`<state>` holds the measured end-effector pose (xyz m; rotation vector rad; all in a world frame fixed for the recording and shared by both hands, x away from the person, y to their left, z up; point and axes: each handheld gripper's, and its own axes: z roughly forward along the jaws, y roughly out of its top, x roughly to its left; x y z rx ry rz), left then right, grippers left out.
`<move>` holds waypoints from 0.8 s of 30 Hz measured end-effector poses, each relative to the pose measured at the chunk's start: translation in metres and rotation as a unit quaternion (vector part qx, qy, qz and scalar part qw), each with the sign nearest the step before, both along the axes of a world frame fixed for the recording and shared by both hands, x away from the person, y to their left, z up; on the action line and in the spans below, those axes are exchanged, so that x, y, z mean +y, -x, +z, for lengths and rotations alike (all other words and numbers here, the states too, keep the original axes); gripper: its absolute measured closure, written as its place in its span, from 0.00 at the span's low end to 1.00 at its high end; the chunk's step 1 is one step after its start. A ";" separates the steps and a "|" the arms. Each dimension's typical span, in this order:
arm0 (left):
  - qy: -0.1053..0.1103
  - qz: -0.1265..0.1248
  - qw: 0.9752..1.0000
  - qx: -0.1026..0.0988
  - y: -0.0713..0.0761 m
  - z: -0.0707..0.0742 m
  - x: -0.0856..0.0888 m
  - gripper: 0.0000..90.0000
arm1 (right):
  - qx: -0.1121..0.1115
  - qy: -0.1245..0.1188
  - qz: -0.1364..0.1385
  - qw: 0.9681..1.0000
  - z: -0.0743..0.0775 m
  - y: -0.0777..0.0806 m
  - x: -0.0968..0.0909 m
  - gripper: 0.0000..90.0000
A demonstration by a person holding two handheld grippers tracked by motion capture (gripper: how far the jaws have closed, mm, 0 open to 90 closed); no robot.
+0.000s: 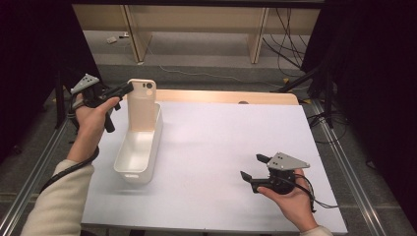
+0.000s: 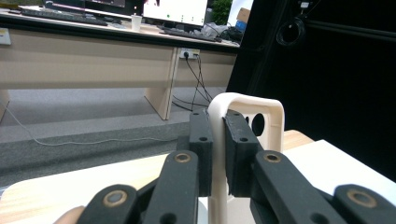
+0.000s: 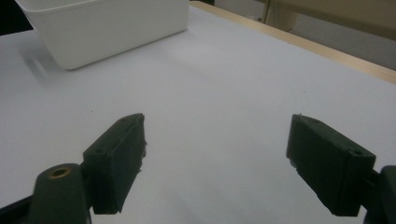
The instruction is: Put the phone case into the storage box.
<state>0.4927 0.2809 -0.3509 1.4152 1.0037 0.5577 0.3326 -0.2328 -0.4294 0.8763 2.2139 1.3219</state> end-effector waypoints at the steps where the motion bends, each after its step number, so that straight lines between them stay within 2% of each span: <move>1: -0.003 0.001 1.000 0.000 -0.001 0.000 0.000 0.92 | 0.002 -0.001 0.000 1.000 0.000 0.000 0.000 0.23; 3: -0.004 0.002 1.000 0.002 -0.002 -0.001 0.001 0.92 | -0.004 -0.005 0.000 1.000 0.000 0.000 0.000 0.23; 11: -0.009 0.004 1.000 0.008 -0.007 -0.004 0.002 0.92 | -0.001 -0.002 0.000 1.000 0.001 0.000 -0.001 0.23; 13: -0.008 0.006 1.000 0.009 -0.008 -0.005 0.003 0.92 | 0.008 0.001 -0.001 1.000 0.002 0.001 -0.001 0.23; 18: -0.012 0.008 1.000 0.012 -0.011 -0.008 0.003 0.92 | 0.001 -0.002 0.000 1.000 0.001 0.001 0.000 0.23; 24: -0.011 0.008 1.000 0.016 -0.012 -0.011 0.004 0.92 | 0.006 0.002 -0.002 1.000 0.001 0.001 -0.001 0.23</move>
